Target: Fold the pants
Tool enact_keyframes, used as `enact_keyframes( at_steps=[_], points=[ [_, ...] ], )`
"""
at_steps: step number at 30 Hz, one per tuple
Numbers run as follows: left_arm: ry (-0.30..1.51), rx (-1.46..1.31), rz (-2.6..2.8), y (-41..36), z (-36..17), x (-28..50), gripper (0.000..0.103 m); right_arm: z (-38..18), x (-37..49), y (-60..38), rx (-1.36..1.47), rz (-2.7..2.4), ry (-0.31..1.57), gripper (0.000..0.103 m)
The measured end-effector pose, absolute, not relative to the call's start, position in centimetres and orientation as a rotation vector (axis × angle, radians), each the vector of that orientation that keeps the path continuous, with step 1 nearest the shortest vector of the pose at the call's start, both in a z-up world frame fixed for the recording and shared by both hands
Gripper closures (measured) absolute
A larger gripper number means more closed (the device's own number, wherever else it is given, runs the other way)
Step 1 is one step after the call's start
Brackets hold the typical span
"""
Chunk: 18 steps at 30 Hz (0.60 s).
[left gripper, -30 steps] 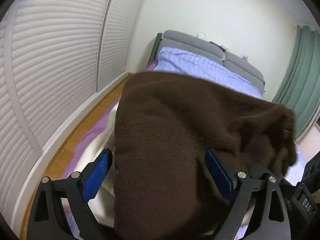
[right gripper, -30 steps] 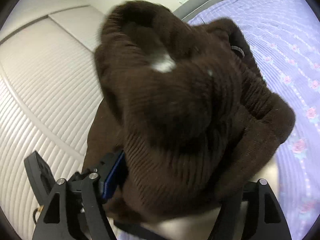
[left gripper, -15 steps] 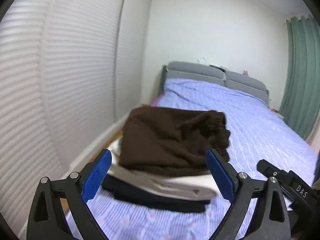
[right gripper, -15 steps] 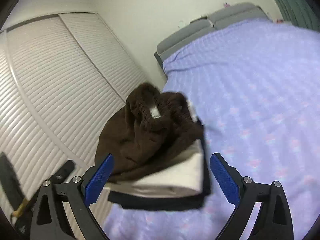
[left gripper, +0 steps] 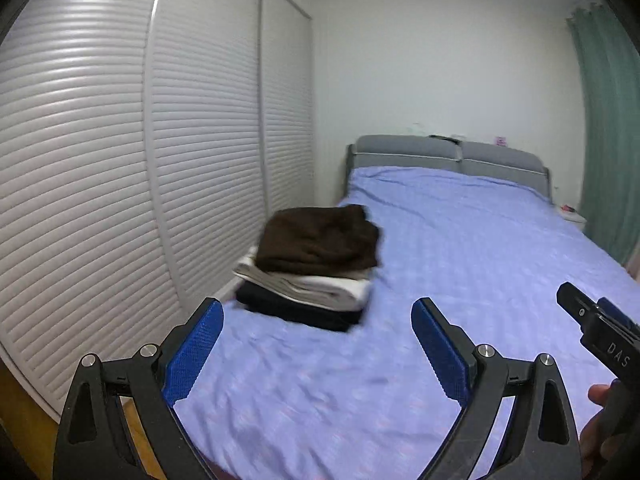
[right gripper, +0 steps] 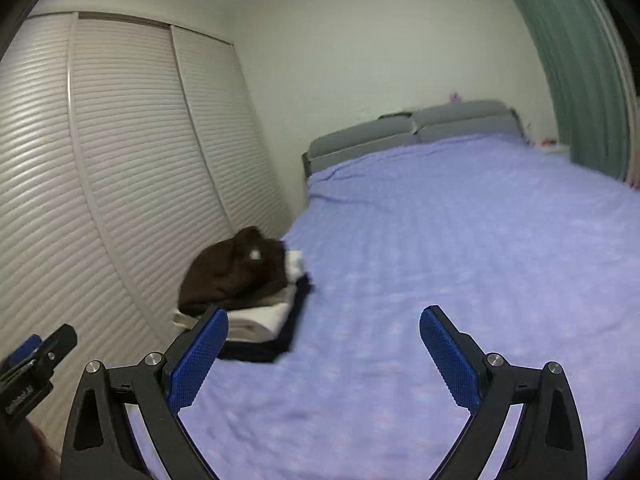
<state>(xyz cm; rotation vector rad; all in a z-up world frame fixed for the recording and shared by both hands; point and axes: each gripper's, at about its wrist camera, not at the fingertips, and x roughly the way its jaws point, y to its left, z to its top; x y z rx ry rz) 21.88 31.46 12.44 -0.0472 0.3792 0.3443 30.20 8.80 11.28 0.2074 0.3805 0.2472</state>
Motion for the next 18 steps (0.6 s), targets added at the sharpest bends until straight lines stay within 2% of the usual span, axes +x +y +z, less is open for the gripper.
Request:
enact_keyframes(
  at_steps=[9, 18],
  points=[
    [0.356, -0.010, 0.207, 16.1, 12.8, 14.9, 0.006, 14.0, 17.7, -6.3, 0.169, 0.112, 0.356, 0.005],
    [0.359, 0.041, 0.085, 6.5, 12.4, 8.0, 0.005, 14.5, 7.7, -15.5, 0.111, 0.000, 0.335, 0.005]
  ],
)
